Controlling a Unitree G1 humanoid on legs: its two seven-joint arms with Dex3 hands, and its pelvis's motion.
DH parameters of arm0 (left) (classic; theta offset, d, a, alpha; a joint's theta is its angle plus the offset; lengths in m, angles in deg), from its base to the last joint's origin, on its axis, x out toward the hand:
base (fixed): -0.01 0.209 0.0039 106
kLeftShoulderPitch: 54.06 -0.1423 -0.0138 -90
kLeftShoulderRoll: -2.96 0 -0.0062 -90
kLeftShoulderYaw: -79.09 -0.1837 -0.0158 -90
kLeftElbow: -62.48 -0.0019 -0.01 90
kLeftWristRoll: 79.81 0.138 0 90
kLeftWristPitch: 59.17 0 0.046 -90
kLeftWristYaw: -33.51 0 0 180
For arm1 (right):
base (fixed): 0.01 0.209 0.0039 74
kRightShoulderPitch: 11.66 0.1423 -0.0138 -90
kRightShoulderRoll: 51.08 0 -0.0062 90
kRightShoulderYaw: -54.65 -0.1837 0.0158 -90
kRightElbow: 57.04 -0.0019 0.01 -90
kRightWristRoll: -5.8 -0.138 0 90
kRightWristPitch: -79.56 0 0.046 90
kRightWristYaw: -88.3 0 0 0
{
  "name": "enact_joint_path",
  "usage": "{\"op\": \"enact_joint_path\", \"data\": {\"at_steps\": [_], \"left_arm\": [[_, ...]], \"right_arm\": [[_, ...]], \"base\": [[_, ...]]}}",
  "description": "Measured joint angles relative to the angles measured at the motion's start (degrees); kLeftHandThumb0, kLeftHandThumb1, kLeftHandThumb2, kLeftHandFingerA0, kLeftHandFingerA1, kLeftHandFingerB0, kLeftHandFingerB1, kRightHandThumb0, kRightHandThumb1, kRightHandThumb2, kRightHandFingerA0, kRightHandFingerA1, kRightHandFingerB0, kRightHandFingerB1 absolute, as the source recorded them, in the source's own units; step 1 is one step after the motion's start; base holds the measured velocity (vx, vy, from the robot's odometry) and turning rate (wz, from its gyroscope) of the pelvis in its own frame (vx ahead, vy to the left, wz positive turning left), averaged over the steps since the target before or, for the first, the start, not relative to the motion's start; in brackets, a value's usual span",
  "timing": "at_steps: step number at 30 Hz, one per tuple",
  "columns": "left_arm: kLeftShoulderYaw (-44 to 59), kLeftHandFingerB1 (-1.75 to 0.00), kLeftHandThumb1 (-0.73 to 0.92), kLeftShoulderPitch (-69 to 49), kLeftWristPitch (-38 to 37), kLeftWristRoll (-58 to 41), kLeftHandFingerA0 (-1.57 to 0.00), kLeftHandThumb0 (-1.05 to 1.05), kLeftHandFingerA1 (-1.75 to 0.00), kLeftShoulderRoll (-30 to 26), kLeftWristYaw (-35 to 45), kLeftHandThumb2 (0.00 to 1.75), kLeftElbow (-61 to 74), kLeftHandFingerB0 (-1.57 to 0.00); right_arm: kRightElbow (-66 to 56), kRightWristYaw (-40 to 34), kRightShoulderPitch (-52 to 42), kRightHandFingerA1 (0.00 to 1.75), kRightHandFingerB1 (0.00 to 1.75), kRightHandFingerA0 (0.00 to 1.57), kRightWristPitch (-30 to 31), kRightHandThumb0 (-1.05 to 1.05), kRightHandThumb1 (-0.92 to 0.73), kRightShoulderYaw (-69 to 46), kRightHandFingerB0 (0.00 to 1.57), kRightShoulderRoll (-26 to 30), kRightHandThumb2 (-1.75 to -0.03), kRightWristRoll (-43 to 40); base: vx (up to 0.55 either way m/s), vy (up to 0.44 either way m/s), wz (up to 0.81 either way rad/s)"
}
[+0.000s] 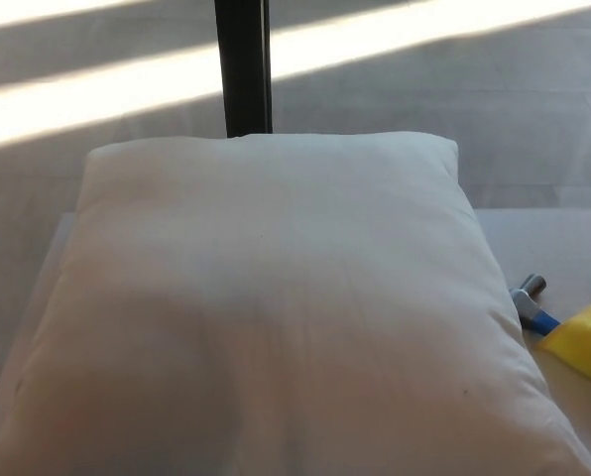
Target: A hammer is kept on the right hand side and a pillow is kept on the left hand side on the desk infront of the robot and the robot uses its right hand to pick up the hammer and makes a downward swinging motion to hit the pillow
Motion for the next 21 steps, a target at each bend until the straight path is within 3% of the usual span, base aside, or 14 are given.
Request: {"op": "enact_joint_path", "data": {"at_steps": [3, 8, 18, 19, 20, 21], "left_arm": [[-0.01, -0.49, 0.78, 0.05, 0.0, -0.02, -0.57, -0.61, -0.6, 0.0, 0.03, 0.63, -0.04, -0.55], [-0.09, -0.48, 0.79, 0.04, 0.0, -0.02, -0.53, -0.61, -0.6, 0.0, 0.01, 0.63, -0.17, -0.56], [-0.93, -0.5, 0.78, -0.19, -0.06, 0.02, -0.56, -0.61, -0.62, 0.03, -0.02, 0.63, -0.08, -0.57], [-0.93, -0.49, 0.78, -0.2, -0.06, 0.02, -0.54, -0.62, -0.62, 0.05, -0.03, 0.63, -0.08, -0.56], [-0.96, -0.49, 0.79, -0.21, -0.06, 0.02, -0.53, -0.62, -0.62, 0.06, -0.03, 0.63, -0.08, -0.57], [-1.0, -0.49, 0.78, -0.24, -0.06, 0.02, -0.54, -0.62, -0.62, 0.07, -0.03, 0.63, -0.08, -0.58]], "right_arm": [[1.37, 0.3, 0.0, 0.39, 0.46, 0.04, -0.37, -0.72, -0.57, 1.12, 0.25, 0.24, -0.92, 1.57], [2.66, 0.97, 0.51, 0.38, 0.44, 0.04, -0.4, -0.83, -0.62, 2.15, 0.22, 0.23, -0.95, 3.32], [4.78, 1.07, 0.76, 0.41, 0.45, 0.01, -1.64, -0.75, -0.56, 8.58, 0.21, -0.13, -0.92, 9.49], [4.95, 0.95, 0.76, 0.38, 0.44, 0.04, -1.8, -0.77, -0.57, 8.97, 0.22, -0.15, -0.9, 9.94], [5.15, 0.75, 0.76, 0.41, 0.31, 0.04, -2.02, -0.71, -0.7, 9.34, 0.28, -0.15, -0.6, 10.52], [5.3, 0.51, 0.77, 0.38, 0.44, 0.05, -2.26, -0.72, -0.54, 9.68, 0.2, -0.15, -0.87, 11.08]], "base": [[0.0, 0.0, 0.0], [0.0, 0.0, 0.0], [0.0, 0.0, 0.0], [0.0, 0.0, 0.0], [0.0, 0.0, 0.0], [0.0, 0.0, 0.0]]}}
